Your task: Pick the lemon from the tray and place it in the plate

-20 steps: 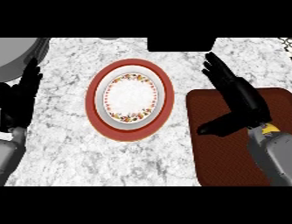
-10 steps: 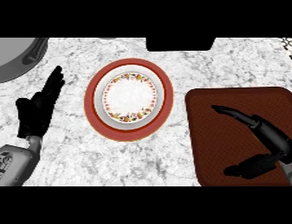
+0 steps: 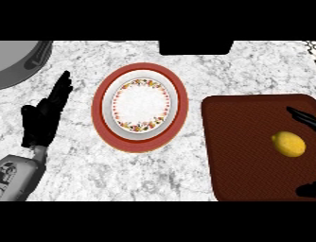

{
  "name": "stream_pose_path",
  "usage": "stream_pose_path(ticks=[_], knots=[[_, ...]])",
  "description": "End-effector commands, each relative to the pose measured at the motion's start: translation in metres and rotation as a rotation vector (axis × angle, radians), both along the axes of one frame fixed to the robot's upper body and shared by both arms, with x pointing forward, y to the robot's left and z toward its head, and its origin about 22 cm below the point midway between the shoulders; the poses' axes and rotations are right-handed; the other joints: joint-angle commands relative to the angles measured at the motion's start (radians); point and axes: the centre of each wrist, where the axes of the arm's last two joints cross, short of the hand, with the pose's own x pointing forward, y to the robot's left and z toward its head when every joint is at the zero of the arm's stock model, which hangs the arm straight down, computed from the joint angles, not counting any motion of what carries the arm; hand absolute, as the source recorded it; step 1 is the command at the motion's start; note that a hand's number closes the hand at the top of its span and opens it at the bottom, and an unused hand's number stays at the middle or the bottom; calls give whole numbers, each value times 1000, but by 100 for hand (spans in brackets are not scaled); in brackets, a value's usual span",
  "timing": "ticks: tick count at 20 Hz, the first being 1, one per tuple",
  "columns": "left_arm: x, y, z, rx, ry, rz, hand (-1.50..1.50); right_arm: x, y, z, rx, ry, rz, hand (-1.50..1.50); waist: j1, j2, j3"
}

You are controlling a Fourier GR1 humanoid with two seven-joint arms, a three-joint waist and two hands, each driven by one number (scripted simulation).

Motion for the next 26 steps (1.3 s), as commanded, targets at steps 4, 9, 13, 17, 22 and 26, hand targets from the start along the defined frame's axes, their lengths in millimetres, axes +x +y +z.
stream_pose_path(ticks=[4,9,13,17,22,26], knots=[[1,-11,0,5,-4,-11,0,9,-34,82,-392,32,-73,-150,11,0,-2],[8,6,0,-4,3,4,0,8,-31,109,-510,141,-60,-150,6,2,-2],[7,-13,8,-5,2,-29,0,23,-17,105,-648,202,-75,-150,25,5,-1],[4,-16,0,-2,9,-18,0,21,1,84,-615,234,-61,-150,15,3,0],[10,4,-10,1,-14,-15,0,31,-4,67,-633,278,-44,-150,14,3,0],[-7,-25,11,-10,-1,-47,0,46,-9,42,-755,307,-58,-150,31,4,1]])
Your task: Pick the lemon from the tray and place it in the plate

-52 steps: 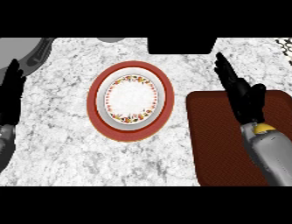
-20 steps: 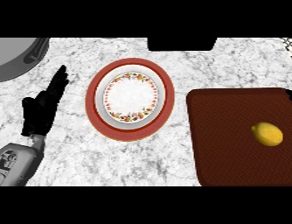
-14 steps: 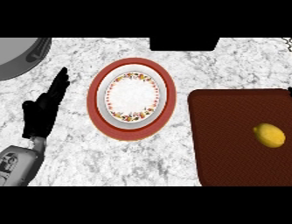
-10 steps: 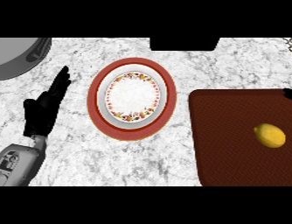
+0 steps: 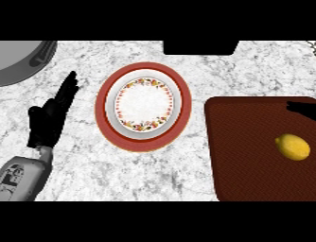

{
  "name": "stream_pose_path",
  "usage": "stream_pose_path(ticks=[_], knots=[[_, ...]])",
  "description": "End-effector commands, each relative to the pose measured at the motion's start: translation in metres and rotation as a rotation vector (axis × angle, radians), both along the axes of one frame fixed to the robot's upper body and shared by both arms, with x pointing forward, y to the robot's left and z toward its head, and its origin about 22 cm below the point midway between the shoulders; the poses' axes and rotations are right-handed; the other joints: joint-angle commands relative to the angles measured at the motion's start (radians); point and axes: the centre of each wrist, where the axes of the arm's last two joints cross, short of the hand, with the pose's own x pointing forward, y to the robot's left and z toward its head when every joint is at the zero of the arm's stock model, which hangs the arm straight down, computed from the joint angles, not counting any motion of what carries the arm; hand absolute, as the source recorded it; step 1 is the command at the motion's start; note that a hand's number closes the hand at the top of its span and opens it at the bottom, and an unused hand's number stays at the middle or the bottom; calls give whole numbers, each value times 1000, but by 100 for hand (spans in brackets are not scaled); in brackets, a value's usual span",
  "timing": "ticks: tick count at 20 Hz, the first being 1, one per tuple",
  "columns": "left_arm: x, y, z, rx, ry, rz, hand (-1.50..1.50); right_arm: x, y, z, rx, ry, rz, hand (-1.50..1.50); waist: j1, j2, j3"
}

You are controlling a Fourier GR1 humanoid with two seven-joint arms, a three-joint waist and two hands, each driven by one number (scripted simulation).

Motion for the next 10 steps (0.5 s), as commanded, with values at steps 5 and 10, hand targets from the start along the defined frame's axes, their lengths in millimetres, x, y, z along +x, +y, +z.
stream_pose_path(ticks=[5,10], knots=[[8,-10,-16,6,6,-5,0,13,11,-30,-100,51,22,-150,-7,0,0],[-5,18,-4,3,7,17,0,7,14,-62,-119,60,20,-150,-5,-1,0]])
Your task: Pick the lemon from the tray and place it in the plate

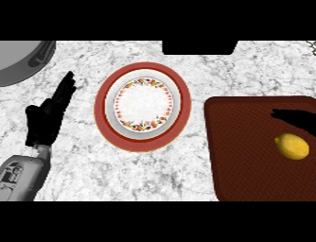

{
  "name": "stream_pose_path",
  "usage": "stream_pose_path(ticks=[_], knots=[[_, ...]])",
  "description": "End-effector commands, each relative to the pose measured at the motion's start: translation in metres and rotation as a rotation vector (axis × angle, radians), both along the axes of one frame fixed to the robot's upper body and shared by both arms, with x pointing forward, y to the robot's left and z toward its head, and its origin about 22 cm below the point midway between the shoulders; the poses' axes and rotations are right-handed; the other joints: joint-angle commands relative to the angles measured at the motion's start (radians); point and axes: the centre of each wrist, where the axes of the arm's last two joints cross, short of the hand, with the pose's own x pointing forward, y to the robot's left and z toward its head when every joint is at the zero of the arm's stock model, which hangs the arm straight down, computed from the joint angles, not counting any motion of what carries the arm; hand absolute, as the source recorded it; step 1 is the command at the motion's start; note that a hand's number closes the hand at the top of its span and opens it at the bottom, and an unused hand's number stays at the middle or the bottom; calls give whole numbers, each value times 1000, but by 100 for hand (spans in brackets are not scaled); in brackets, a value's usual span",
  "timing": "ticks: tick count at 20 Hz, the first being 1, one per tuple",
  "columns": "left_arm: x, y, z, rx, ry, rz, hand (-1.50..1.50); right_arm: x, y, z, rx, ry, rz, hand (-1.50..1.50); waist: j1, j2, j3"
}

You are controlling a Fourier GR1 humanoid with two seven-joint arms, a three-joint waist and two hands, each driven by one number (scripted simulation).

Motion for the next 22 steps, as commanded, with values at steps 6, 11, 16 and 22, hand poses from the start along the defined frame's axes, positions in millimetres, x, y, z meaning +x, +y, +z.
stream_pose_path(ticks=[6,11,16,22], knots=[[0,-8,-5,-4,3,-8,0,11,-6,-44,-45,40,-15,-150,0,0,0],[-5,-7,14,-5,8,5,0,13,-22,-52,-59,43,-4,-150,1,-1,0],[-5,-4,11,-2,-5,-5,0,24,-18,-68,-17,-75,21,150,4,1,0],[21,7,21,7,4,13,0,23,-25,-66,17,-120,-2,150,-3,1,0]])
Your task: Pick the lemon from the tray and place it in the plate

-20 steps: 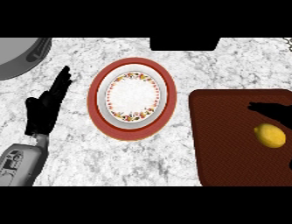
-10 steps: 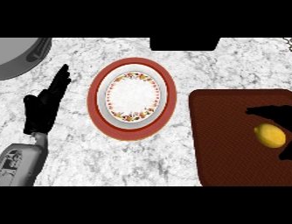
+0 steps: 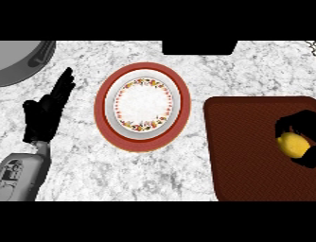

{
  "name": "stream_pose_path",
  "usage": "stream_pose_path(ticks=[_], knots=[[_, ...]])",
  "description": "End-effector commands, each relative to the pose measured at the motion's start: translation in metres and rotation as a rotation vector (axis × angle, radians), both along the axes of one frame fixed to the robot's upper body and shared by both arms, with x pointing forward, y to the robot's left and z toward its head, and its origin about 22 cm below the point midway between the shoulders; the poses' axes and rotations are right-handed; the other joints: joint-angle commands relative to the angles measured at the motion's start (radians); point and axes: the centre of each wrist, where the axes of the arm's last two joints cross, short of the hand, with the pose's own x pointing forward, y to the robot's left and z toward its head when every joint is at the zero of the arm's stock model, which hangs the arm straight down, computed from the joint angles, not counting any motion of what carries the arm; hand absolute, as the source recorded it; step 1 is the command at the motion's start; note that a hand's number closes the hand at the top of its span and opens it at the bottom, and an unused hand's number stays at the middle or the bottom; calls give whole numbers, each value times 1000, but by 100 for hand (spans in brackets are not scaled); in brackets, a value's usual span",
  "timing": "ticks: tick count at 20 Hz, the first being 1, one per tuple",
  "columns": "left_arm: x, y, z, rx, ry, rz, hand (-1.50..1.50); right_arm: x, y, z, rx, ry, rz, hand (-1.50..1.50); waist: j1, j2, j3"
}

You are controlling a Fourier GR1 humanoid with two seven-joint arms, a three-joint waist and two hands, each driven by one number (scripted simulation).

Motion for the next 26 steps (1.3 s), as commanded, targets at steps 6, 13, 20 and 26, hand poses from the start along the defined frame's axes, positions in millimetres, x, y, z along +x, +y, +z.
stream_pose_path(ticks=[6,13,20,26], knots=[[-3,-3,-7,-5,18,23,0,-8,21,-3,95,-150,-262,150,-20,-4,1],[-12,15,-9,7,19,62,0,-24,80,6,135,-387,-698,150,-70,-26,-4],[-19,7,-16,-3,19,37,0,-63,168,82,307,-694,-597,150,-30,-12,-1],[-8,-4,-7,-14,6,-2,0,-53,233,120,371,-706,-496,150,2,0,1]])
